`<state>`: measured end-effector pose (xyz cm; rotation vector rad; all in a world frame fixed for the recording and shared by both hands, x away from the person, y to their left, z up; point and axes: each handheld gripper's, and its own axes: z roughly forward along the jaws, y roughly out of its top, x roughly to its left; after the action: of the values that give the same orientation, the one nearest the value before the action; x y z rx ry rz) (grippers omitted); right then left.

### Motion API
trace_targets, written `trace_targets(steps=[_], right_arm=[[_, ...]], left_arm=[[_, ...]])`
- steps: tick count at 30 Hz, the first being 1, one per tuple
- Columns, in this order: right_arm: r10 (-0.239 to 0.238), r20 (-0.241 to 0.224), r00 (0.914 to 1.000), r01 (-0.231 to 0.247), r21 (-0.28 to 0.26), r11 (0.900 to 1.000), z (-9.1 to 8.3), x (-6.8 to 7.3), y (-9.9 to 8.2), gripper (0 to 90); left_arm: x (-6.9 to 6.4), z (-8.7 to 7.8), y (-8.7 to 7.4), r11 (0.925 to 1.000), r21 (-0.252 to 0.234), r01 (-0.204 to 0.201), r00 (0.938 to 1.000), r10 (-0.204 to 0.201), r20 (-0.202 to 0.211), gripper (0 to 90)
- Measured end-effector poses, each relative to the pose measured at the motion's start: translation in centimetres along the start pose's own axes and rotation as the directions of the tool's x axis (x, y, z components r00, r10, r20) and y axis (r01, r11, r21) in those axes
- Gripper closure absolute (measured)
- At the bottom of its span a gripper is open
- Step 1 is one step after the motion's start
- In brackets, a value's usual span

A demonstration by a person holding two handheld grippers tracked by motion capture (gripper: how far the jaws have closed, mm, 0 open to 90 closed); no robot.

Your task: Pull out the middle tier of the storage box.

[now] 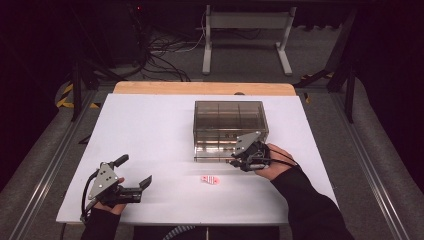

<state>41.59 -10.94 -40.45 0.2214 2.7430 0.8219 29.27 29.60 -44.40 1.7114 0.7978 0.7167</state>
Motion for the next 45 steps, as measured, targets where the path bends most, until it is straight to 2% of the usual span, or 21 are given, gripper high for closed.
trace_targets(steps=[16,28,30,32,36,38,41,45], right_arm=[[-0.003,-0.004,1.0000,0.003,-0.003,1.0000,-0.1,0.4,-0.2,69.0],[0.015,0.008,0.9999,-0.015,-0.074,0.9972,-1.0,1.0,0.0,52.9],[0.041,0.010,0.9991,-0.040,-0.103,0.9939,-1.4,1.4,0.1,48.3],[0.044,0.014,0.9989,-0.043,-0.114,0.9926,-1.6,1.5,0.1,46.5],[0.080,0.007,0.9968,-0.078,-0.164,0.9834,-2.2,2.1,0.2,38.1],[0.101,-0.002,0.9949,-0.099,-0.183,0.9782,-2.4,2.3,0.2,37.5],[0.128,0.009,0.9917,-0.124,-0.206,0.9707,-2.5,3.1,0.2,37.4],[0.136,0.015,0.9906,-0.130,-0.214,0.9681,-2.4,4.1,0.5,37.7]], left_arm=[[0.0,0.0,0.0,1.0000,0.001,-0.003,1.0000,0.003,-0.001,0.0],[0.0,0.3,0.1,1.0000,0.000,-0.002,1.0000,0.002,0.005,0.0],[0.0,0.4,0.1,1.0000,-0.001,-0.008,1.0000,0.008,0.006,0.0],[0.0,0.5,0.1,1.0000,0.000,-0.005,1.0000,0.005,0.007,0.0],[0.1,0.7,0.2,1.0000,-0.005,-0.001,0.9999,0.001,0.016,0.0],[0.1,0.7,0.2,1.0000,-0.001,-0.006,0.9998,0.006,0.018,0.0],[0.0,0.9,0.3,0.9999,-0.006,-0.010,0.9998,0.010,0.019,0.0],[0.0,1.0,0.3,0.9999,-0.002,-0.010,0.9997,0.010,0.024,0.0]])
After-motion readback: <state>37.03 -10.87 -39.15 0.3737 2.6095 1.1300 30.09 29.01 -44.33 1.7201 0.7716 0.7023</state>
